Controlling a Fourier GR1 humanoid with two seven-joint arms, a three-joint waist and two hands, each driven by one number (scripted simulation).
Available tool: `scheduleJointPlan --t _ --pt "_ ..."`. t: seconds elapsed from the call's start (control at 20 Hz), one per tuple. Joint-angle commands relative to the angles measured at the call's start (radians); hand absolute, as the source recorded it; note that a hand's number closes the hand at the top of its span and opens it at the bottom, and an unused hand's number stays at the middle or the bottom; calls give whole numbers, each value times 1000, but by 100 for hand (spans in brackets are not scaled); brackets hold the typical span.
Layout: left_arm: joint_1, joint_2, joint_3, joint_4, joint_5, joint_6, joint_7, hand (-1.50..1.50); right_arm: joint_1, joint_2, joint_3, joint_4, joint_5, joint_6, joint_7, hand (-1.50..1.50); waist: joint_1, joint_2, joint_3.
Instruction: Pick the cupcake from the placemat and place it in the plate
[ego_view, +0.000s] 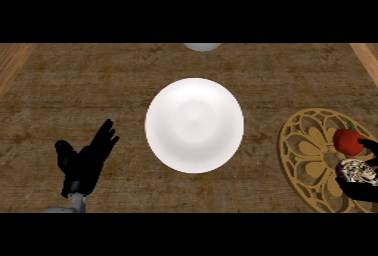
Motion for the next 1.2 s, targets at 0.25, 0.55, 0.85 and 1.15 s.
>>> scheduleJointPlan --t 0.25,0.55,0.85,1.15 --pt "-2 -9 -22 14 -18 -21 39 0 -20 222 391 -217 236 -14 107 150 43 11 -1" --pt "-40 -25 -63 19 -33 -39 43 0 -174 437 687 -203 388 -39 176 150 137 12 -6" --pt "-17 -34 -65 38 -34 -28 48 0 -337 505 888 -212 596 -256 344 150 99 -8 -3" --pt "-35 -26 -39 40 -30 -16 59 0 -405 508 1033 -193 724 -495 609 150 54 -3 1"
